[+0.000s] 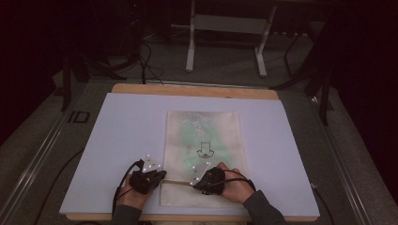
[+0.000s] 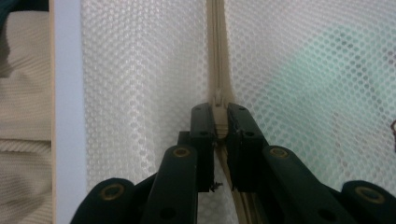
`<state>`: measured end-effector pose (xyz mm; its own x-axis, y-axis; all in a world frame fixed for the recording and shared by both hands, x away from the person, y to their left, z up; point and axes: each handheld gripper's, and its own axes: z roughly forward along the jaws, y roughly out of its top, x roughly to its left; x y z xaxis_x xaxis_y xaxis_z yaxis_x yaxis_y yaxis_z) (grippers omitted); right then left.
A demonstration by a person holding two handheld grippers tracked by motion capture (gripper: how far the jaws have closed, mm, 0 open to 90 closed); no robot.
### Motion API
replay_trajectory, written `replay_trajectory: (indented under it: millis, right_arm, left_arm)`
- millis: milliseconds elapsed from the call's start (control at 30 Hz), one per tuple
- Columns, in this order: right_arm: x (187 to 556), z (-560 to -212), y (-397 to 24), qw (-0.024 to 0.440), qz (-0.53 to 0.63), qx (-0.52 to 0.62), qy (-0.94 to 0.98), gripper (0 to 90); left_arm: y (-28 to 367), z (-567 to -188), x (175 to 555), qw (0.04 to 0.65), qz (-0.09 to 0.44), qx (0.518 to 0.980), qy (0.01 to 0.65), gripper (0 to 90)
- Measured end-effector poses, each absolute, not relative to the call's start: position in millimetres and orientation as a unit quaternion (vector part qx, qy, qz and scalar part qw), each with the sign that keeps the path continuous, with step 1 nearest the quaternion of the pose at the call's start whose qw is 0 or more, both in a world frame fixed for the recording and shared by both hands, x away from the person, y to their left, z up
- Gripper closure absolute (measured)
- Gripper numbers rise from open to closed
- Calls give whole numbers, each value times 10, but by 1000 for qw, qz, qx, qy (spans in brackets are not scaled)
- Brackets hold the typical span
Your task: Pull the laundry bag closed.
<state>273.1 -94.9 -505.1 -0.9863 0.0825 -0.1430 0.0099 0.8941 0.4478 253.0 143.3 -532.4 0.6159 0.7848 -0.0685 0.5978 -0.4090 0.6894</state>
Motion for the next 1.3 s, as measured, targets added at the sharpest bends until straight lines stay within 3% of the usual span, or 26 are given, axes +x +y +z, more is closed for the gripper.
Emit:
replay_trajectory:
  millis: [1300]
  right_arm:
    - [2693, -5050, -1153, 77, 233, 37, 969, 822]
  left_arm:
    - [1444, -5328, 2530, 352, 131, 827, 418, 894]
